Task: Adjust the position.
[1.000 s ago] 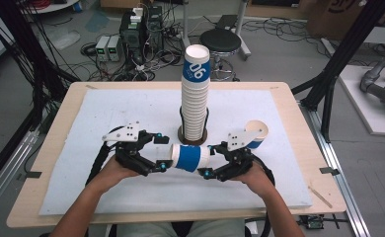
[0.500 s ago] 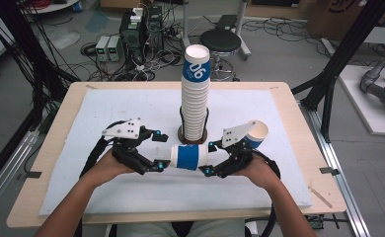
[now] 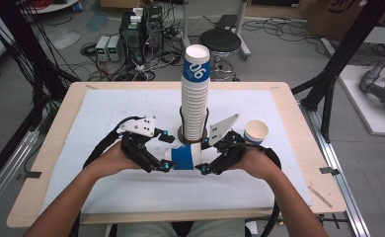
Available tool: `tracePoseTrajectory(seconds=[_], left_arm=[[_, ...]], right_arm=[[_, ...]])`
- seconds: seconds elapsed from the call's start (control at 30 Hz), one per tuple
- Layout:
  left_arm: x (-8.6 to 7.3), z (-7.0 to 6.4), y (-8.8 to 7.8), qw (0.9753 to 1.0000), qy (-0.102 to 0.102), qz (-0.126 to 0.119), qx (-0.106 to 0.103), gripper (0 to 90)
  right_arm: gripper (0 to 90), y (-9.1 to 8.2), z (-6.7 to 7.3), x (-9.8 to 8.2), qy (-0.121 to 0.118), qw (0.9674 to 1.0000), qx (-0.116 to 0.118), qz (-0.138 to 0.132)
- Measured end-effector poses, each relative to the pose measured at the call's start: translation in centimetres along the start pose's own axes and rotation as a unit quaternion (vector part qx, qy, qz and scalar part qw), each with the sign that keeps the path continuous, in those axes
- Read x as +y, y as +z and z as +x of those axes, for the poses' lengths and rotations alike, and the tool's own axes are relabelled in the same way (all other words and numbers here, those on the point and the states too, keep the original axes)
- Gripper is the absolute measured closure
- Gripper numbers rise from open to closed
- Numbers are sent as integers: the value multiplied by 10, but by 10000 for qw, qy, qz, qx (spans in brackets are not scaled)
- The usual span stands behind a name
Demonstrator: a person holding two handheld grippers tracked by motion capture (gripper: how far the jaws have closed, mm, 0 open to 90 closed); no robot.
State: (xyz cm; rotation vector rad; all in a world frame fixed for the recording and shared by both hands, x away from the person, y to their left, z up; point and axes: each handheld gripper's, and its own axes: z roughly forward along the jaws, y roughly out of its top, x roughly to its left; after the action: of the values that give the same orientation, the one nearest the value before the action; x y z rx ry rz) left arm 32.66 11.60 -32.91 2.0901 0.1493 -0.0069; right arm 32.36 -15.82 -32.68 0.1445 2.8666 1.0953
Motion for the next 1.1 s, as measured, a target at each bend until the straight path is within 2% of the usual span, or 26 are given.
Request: tracePoseTrajectory(seconds=[0.17,0.4,0.77,0.83,1.1], left_arm=[[5,1,9,9992,88,381,-96,194],[11,3,19,9962,154,824,-224,205],[9,4,26,9941,164,1038,-281,248],[9,4,27,9938,163,1061,-286,255],[6,5,33,9900,138,1350,-397,288]], right_arm=[[332,1,0,9,-99,9997,15,229],[332,8,1,16,-221,9984,38,523],[331,11,1,30,-437,9955,15,839],[331,12,3,32,-417,9945,10,963],[331,19,5,39,-558,9901,27,1288]])
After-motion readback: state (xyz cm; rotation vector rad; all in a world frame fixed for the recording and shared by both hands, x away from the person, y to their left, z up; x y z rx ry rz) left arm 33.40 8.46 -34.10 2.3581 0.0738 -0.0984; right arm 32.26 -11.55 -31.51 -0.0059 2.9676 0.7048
